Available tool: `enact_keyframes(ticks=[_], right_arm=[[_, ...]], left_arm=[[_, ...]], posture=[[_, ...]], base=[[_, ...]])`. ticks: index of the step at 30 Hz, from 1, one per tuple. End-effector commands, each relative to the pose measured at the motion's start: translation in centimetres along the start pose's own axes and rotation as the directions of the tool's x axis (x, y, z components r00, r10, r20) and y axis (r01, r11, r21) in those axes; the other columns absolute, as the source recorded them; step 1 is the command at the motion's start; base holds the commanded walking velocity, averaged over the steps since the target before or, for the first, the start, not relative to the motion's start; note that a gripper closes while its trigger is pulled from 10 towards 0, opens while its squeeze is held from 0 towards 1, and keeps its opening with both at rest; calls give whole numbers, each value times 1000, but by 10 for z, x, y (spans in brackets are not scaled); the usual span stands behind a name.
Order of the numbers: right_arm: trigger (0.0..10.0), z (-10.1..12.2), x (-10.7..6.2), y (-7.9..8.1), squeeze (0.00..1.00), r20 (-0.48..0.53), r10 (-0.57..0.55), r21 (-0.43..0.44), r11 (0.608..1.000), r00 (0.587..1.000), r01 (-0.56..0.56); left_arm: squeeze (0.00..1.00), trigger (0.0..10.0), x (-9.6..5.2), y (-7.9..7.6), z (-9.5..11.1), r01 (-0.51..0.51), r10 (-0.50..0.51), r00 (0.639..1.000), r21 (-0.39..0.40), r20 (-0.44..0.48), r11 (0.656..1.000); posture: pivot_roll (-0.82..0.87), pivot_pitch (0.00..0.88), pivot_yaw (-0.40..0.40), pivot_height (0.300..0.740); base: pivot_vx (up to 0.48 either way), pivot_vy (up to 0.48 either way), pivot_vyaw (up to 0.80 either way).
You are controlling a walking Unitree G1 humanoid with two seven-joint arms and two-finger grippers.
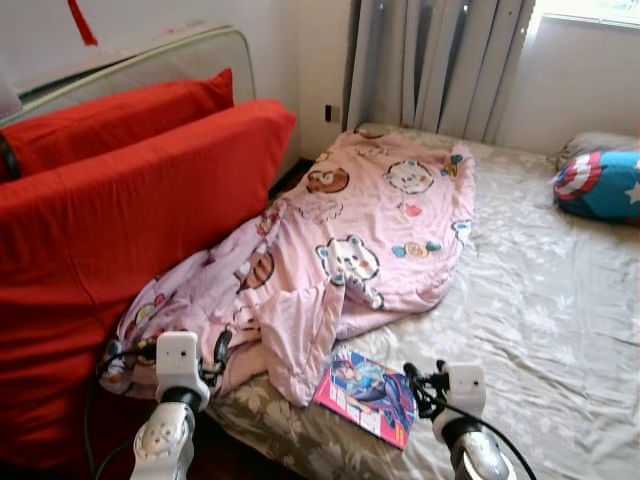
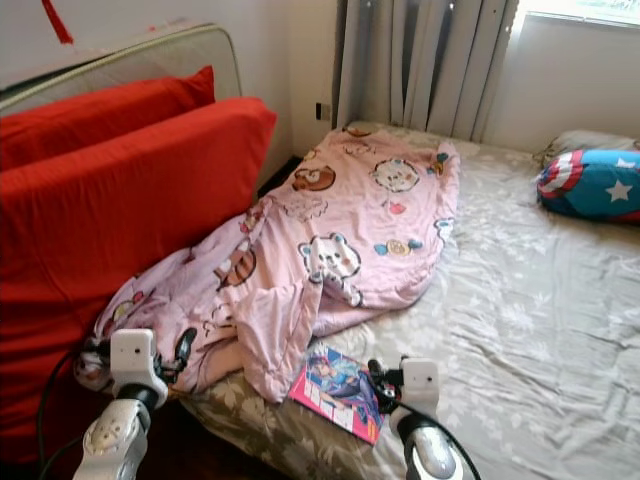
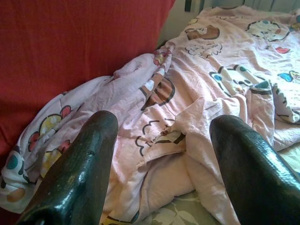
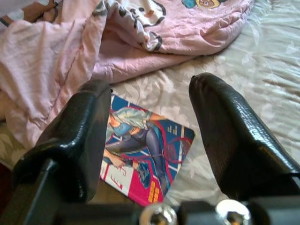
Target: Clean up the room
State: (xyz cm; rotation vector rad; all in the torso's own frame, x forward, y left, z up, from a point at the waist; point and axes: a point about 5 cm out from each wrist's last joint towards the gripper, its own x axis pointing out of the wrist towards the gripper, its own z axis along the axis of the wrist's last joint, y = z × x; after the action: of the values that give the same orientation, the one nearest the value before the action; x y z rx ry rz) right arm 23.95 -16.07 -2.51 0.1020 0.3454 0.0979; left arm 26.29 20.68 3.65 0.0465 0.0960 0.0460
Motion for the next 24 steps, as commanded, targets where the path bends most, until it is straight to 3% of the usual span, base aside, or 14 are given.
enact_keyframes(ticks=[1,3,9,20,24], right_arm=[[10000,-1,1,0,0,-17,-4,-4,1000,1000,4],[10000,-4,2,1,0,-56,-10,-15,1000,998,9],[10000,-2,1,6,0,-16,21,7,1000,1000,-21],[10000,-6,3,9,0,-67,25,-12,1000,997,-26],[10000,-7,4,11,0,-73,36,-13,999,997,-37]], left_arm=[[0,10000,0,3,1,-5,5,1000,2,-6,1000],[0,10000,0,3,1,-2,3,1000,2,-6,1000],[0,10000,1,2,3,5,-5,1000,6,-8,1000],[0,10000,0,5,3,7,-7,1000,12,-20,1000],[0,10000,0,6,2,8,-7,1000,15,-25,1000]], posture=[[18,0,-17,669],[18,0,-17,669],[24,0,-15,654],[33,0,-19,654],[37,0,-19,634]], base=[[0,0,0],[0,0,0],[0,0,0],[0,0,0],[0,0,0]])
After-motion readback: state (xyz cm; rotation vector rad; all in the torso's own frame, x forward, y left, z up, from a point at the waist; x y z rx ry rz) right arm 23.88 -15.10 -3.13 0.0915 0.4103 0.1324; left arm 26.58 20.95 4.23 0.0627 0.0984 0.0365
